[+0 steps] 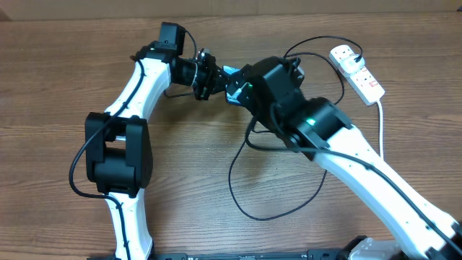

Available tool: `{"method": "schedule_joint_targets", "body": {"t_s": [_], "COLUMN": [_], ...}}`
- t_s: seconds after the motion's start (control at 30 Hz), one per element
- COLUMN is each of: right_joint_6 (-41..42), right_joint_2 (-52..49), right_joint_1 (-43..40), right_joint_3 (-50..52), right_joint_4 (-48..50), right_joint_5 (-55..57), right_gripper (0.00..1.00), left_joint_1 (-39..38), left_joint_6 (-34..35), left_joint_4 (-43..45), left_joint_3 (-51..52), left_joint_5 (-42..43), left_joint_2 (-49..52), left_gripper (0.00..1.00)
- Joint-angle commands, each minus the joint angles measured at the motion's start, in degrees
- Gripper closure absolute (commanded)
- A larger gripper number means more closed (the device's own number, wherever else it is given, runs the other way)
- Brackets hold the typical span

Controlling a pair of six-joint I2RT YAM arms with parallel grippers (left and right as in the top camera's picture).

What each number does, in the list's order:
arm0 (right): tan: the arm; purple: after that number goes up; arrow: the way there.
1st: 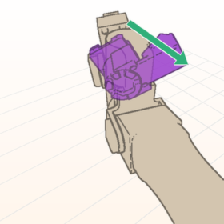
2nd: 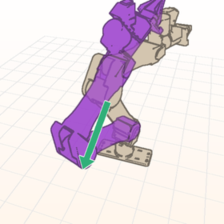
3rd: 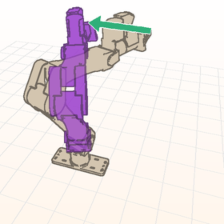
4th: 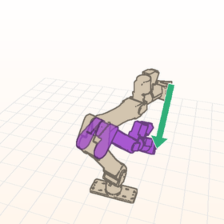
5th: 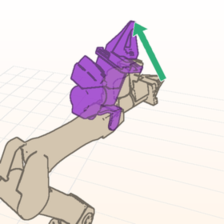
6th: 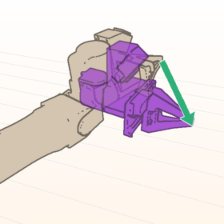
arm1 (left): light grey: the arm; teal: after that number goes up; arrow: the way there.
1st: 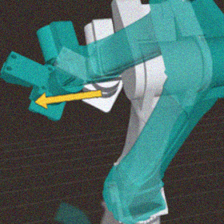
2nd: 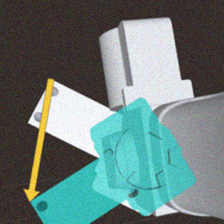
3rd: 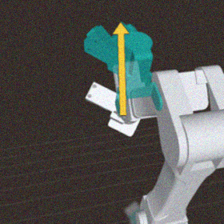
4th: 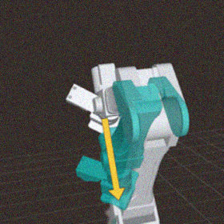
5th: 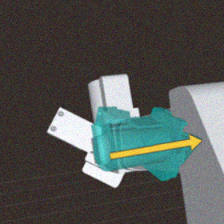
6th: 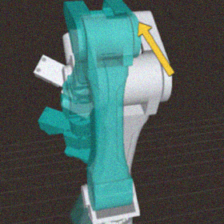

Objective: Plug charger to phone and switch on socket

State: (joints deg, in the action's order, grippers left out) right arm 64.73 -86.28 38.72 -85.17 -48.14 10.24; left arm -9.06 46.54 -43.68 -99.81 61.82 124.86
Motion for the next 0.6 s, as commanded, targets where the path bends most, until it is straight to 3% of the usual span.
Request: {"method": "schedule_joint_targets", "body": {"t_s": [0.0,0.1,0.2,0.37,0.4,0.57], "right_joint_6": [-16.04,-21.81,-26.64,-31.71,-31.8,-31.58], "right_joint_2": [1.62,1.36,1.36,0.2,-0.31,-2.54], "right_joint_1": [-0.17,-2.12,-6.97,-16.46,-17.64,-19.02], "right_joint_3": [-1.62,-2.03,-2.86,-3.26,-3.26,-2.62], "right_joint_4": [-1.7,-2.84,-5.42,-10.21,-10.27,-5.2], "right_joint_5": [-4.33,-11.63,-20.02,-25.94,-26.08,-27.28], "right_gripper": [0.0,0.1,0.1,0.1,0.01,0.02], "left_joint_1": [1.44,1.77,1.81,1.14,1.09,1.11], "left_joint_6": [-15.45,-20.87,-23.41,-21.81,-20.33,-18.1], "left_joint_4": [-0.22,-2.19,-7.72,-14.95,-15.87,-19.02], "left_joint_3": [-1.62,-1.62,-1.62,-1.62,-1.62,-1.62], "left_joint_5": [1.6,-2.45,-17.07,-41.4,-45.22,-54.07], "left_joint_2": [-1.64,-4.98,-10.36,-19.37,-20.94,-25.31], "left_gripper": [0.96,0.96,0.96,0.96,0.96,0.96]}}
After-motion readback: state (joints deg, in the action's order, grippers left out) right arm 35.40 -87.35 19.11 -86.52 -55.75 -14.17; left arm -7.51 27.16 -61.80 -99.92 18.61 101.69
